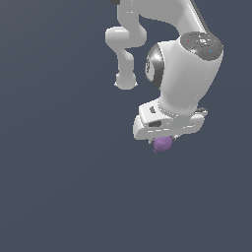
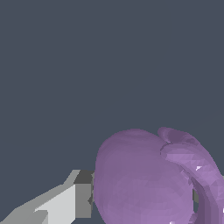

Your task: Pick up the object and move it to a goal position.

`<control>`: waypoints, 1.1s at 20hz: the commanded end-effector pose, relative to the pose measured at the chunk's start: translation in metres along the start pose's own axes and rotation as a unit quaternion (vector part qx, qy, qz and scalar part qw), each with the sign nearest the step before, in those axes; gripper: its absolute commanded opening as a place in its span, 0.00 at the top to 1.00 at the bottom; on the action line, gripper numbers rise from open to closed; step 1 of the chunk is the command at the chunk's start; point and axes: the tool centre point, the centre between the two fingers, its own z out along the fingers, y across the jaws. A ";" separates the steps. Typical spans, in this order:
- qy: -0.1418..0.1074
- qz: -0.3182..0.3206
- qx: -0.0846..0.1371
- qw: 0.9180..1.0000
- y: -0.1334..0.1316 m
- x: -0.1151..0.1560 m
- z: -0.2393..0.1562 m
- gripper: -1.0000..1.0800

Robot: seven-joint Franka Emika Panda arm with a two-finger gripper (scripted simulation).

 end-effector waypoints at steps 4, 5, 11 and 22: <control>0.000 0.000 0.000 1.000 -0.020 0.019 -0.024 1.00; 0.000 0.000 0.000 1.000 -0.023 0.022 -0.028 1.00; 0.000 0.000 0.000 1.000 -0.040 0.039 -0.048 1.00; 0.000 0.000 0.000 1.000 -0.063 0.061 -0.075 1.00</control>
